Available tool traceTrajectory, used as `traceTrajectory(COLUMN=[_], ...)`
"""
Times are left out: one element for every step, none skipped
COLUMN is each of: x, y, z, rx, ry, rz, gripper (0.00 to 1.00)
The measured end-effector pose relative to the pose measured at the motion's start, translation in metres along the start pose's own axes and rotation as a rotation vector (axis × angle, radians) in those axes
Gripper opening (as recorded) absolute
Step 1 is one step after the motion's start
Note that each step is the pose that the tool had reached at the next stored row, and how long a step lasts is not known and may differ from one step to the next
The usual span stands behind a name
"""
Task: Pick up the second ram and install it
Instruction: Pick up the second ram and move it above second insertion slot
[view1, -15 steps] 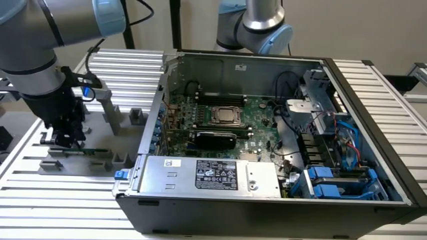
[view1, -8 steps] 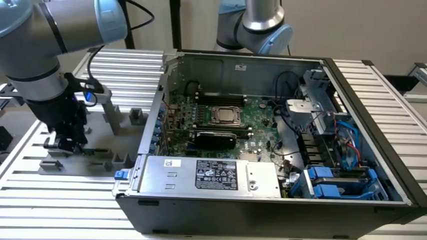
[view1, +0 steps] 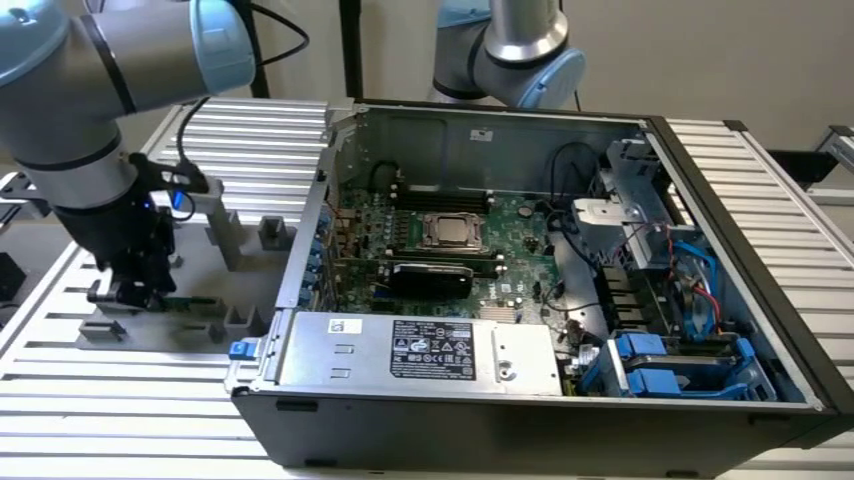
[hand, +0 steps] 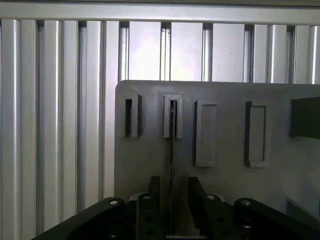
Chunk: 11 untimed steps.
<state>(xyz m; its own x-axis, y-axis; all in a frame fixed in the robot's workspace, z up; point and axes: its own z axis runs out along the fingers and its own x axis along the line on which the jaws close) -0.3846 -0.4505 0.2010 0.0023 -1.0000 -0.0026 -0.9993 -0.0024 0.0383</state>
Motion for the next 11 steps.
traceTrajectory(x=[0.0004, 0.0007, 0.0007, 0.0008, 0.0008, 0.0010, 0.0010, 0.0010, 0.0011, 0.0011, 0.0011], y=[0.0000, 0.0000, 0.0000, 0.0000, 0.0000, 0.0000, 0.0000, 0.0000, -0.0001, -0.0001, -0.0001], z=[0.0001, 0.0002, 0.0006, 0.0009, 0.0011, 0.0012, 0.0016, 0.0017, 0.0019, 0.0020, 0.0022], rx=[-0.0001, -0.0001, 0.0000, 0.0001, 0.0001, -0.0001, 0.0000, -0.0001, -0.0001, 0.0000, 0.0001], ry=[-0.0006, -0.0015, -0.0026, -0.0036, -0.0044, -0.0053, -0.0064, -0.0074, -0.0082, -0.0090, -0.0097], rz=[0.003, 0.005, 0.008, 0.011, 0.013, 0.016, 0.021, 0.024, 0.028, 0.030, 0.032], gripper=[1.00, 1.00, 1.00, 1.00, 1.00, 1.00, 1.00, 1.00, 1.00, 1.00, 1.00])
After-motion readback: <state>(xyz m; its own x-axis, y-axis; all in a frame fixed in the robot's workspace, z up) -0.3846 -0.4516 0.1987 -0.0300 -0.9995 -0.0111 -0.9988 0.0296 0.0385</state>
